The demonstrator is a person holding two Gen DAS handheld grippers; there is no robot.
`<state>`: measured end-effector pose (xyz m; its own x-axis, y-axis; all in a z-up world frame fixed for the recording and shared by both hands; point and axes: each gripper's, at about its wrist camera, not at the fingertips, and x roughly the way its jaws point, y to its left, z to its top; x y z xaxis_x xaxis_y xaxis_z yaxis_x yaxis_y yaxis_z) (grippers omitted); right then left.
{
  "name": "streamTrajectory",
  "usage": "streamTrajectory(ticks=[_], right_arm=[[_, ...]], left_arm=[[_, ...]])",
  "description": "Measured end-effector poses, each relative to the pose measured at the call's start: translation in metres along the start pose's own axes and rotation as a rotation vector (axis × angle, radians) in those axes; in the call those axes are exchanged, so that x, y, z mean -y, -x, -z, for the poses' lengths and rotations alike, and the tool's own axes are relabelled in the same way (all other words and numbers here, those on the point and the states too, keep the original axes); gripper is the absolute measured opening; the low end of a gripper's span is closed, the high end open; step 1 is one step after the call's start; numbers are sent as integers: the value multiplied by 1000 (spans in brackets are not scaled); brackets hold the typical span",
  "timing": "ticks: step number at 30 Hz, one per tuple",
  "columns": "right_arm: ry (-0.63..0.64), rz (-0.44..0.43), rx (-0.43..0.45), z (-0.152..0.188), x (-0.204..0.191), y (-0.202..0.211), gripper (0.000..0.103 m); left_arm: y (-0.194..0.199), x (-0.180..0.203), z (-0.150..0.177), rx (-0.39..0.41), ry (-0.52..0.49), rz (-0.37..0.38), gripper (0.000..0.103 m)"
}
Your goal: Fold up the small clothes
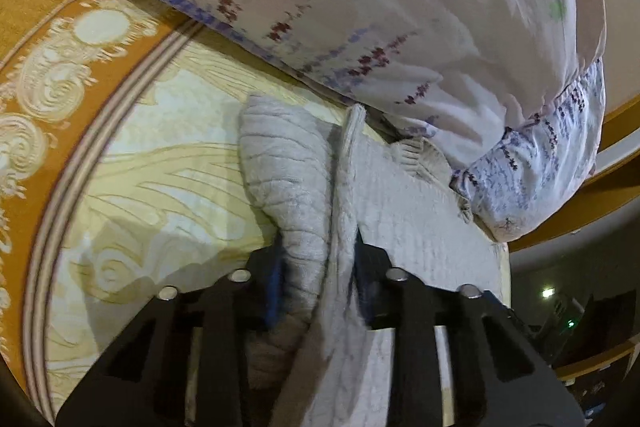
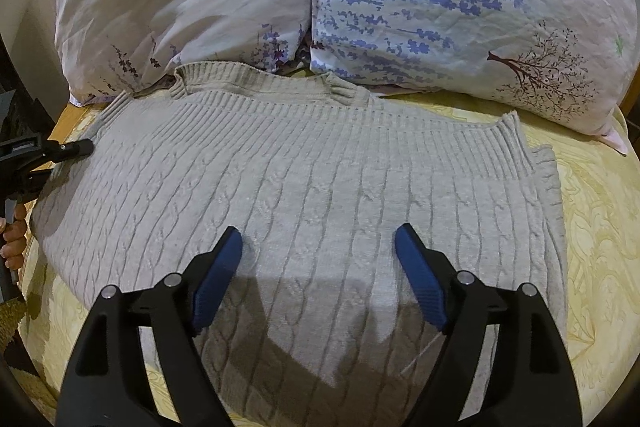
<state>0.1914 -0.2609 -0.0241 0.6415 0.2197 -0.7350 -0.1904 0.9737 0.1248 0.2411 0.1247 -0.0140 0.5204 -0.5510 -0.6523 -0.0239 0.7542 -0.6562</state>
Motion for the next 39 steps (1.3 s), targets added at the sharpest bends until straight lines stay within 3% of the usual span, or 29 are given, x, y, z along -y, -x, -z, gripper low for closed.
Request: streamTrajectory(ticks=[8, 16, 24, 27, 32, 34, 36, 39], right_arm=[[-9, -12, 7, 2, 1, 3, 79], [-21, -19, 15, 4, 3, 4, 79], [-48, -17, 38, 13, 17, 24, 79], [-122, -12, 53, 21, 41, 40, 79], [-322, -43, 68, 28, 92, 57, 79], [-403, -85, 82, 30, 109, 64, 79], [-476, -151, 103, 30, 122, 70, 79], [-545, -263, 105, 26, 131, 73, 79]], left_arm=[[10, 37, -9, 40, 14, 117, 23], [2, 111, -13, 18, -50, 287, 23], [-50, 176, 5, -88, -117, 374, 23], [-73, 194, 21, -145, -139, 389, 23], [-121, 208, 58, -286, -198, 308, 25], [-121, 211, 65, -270, -206, 323, 31], [-114, 216, 65, -256, -211, 377, 59], [-95, 222, 62, -220, -235, 444, 84]])
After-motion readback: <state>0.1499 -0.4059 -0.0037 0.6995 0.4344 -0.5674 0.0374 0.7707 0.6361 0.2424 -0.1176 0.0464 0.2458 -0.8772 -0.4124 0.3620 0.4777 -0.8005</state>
